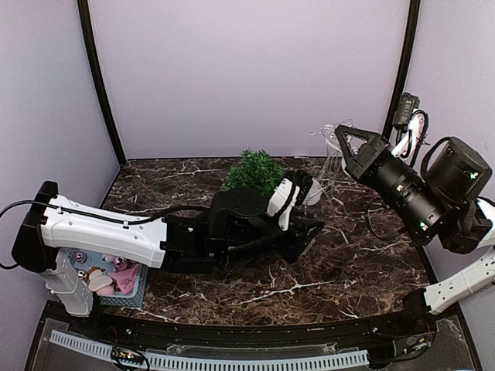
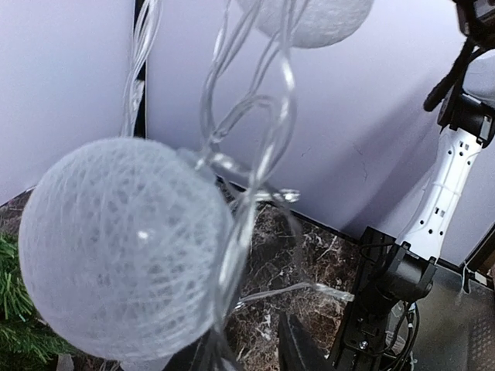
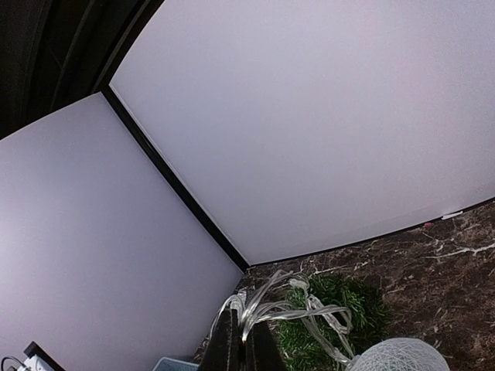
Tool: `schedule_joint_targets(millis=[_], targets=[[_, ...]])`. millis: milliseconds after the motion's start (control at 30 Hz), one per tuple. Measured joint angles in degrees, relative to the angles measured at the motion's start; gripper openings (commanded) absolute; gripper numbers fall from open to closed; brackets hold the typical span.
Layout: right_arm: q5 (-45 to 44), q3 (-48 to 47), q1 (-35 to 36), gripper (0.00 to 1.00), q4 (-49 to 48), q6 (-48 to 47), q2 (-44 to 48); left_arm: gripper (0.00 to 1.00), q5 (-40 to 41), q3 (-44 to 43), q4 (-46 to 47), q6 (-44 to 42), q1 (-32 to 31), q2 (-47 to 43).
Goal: Decorate the small christmas tree
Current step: Pass from the right arm to the left
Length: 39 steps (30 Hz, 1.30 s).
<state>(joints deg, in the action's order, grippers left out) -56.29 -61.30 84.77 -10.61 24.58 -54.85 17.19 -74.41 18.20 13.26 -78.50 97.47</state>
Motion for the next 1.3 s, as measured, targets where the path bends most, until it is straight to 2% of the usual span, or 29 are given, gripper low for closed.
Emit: schedule_joint_targets(millis=[333,600,667,767,967,1167,1300], targets=[[0.8,0.0,0.0,0.00,-0.1,0.2,-0.2,0.15,-0.3,-0.3,-0.9,1.4,0.6,1.6],[0.8,0.0,0.0,0.00,0.2,1.0,-0.2,0.18,-1.7,-2.4,-1.1,1.4,0.6,3.4],[0.8,0.0,0.0,0.00,0.4,1.3,-0.2,0.16,-1.9,-2.5,-1.0,1.3,0.6,3.5],[0.8,0.1,0.0,0.00,0.7,1.5,-0.1,0.01,-2.3,-3.3,-1.2,1.5,0.6,4.3],[0.4,0.3,0.0,0.00,1.4,1.7,0.6,0.00,-2.6,-5.2,-1.8,1.6,0.6,5.7],[-6.6,0.3,0.0,0.00,5.7,0.9,3.7,0.00,-6.1,-5.2,-2.6,0.4,0.6,5.7],[-12.6,0.3,0.0,0.00,10.6,-0.9,7.4,0.00,-10.8,-7.8,-6.9,-0.7,0.6,5.6]])
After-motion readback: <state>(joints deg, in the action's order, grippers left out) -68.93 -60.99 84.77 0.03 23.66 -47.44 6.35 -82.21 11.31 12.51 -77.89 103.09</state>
